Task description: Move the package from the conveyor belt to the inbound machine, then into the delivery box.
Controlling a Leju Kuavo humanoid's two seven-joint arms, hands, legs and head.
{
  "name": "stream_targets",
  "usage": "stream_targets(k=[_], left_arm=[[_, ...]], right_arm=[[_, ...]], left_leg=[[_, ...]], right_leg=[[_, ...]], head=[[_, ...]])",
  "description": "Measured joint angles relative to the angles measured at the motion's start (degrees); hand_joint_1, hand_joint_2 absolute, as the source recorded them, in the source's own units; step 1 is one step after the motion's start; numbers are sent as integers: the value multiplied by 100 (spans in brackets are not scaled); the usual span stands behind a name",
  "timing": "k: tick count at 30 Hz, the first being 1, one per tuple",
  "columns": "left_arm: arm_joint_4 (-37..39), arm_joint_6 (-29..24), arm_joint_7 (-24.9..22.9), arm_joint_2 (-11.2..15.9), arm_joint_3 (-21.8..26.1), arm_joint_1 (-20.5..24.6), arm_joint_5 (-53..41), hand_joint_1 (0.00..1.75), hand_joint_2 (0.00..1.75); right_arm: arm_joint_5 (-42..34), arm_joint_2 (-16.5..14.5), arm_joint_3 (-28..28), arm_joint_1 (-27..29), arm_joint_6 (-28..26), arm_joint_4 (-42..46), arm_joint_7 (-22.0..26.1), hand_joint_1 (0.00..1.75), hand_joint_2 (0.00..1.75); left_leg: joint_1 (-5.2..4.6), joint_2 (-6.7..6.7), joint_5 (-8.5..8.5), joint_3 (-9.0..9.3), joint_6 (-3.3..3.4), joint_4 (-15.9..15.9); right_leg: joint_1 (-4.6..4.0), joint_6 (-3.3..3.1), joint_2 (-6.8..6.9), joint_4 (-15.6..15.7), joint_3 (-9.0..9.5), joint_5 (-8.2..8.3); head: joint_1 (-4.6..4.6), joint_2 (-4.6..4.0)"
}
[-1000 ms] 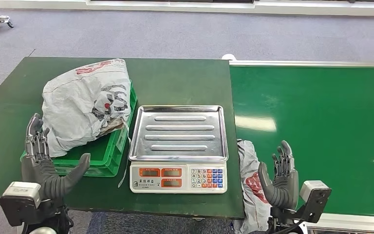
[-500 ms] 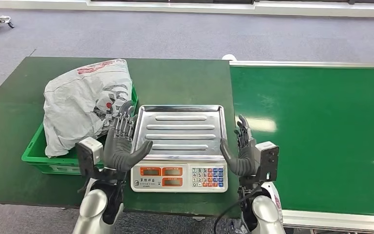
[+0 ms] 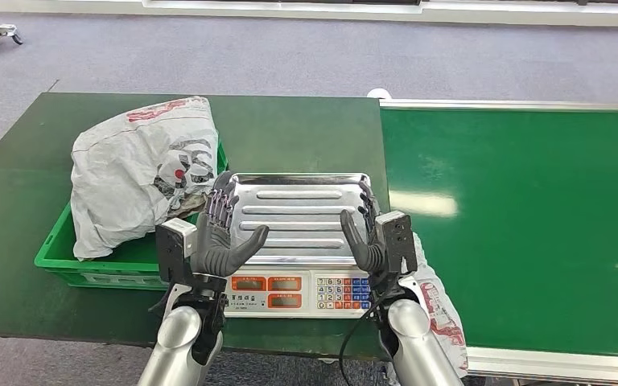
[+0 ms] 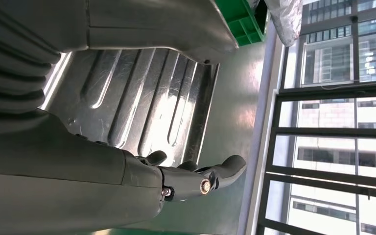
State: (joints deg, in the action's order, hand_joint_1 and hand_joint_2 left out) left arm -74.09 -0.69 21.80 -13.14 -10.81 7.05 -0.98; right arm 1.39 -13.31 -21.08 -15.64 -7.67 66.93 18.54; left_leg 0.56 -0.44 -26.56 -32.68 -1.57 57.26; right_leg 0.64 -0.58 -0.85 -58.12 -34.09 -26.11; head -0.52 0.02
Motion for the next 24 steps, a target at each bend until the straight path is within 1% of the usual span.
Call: stream_targets(k=[1, 11, 24], left_arm=[[-1, -8, -3, 0, 1, 0, 8, 0, 175], [-34, -19, -16, 0, -1, -10, 36, 0, 175], [-136, 88, 6, 2, -7, -24, 156, 0, 175]], right_arm=[[21, -5, -11, -15, -25, -22, -1, 0, 175], [55, -27, -116, -51, -78, -66, 2, 0, 175], [-90, -39, -176, -23, 85, -28, -55, 0, 175]], left_leg=[[0, 0, 0, -1, 0, 0], [0, 0, 0, -2, 0, 0], [0, 0, 0, -5, 0, 0]], right_leg=[[0, 0, 0, 0, 0, 0], [1, 0, 1, 0, -3, 0], [0, 0, 1, 0, -4, 0]], head=[[0, 0], [0, 0], [0, 0]])
